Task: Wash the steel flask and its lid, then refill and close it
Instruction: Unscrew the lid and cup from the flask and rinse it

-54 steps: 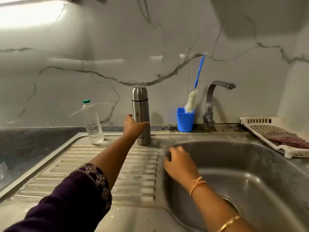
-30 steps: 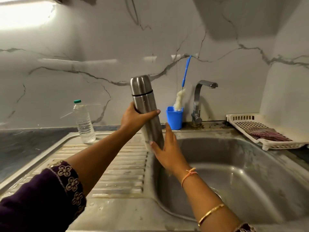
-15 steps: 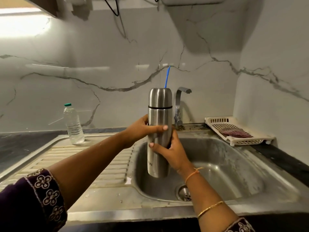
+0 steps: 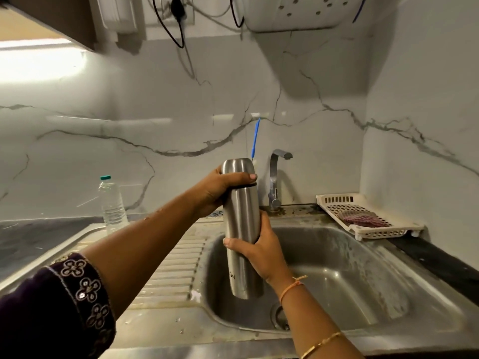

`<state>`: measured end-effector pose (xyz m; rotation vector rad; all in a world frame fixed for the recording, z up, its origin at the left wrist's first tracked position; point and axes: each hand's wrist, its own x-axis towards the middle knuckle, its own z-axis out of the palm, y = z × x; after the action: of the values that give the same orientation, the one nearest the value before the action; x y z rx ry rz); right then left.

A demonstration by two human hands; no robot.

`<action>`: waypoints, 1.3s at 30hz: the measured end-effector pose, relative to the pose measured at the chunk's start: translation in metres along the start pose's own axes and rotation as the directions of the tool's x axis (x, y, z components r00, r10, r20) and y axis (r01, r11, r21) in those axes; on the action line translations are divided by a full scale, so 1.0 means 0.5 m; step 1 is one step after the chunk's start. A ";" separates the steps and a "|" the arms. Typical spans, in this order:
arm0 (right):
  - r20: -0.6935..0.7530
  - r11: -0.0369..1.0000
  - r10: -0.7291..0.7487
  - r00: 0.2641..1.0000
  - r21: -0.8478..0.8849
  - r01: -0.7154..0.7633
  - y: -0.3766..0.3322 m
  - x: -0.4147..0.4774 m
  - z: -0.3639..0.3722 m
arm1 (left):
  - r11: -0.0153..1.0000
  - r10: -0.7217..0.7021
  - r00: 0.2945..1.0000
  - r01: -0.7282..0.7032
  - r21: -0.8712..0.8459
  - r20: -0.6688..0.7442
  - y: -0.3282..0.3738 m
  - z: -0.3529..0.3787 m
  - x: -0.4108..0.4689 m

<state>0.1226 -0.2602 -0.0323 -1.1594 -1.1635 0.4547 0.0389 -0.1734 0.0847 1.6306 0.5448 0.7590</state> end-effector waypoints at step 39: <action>-0.270 0.911 -0.079 0.960 -0.410 -0.040 0.038 0.003 0.003 | 0.980 0.167 0.975 -0.148 0.135 -0.144 -0.030 0.007 -0.010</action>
<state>0.1268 -0.2506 -0.0482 -1.5208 -1.0443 0.0163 0.0388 -0.1766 0.0686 1.7536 0.5870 0.9925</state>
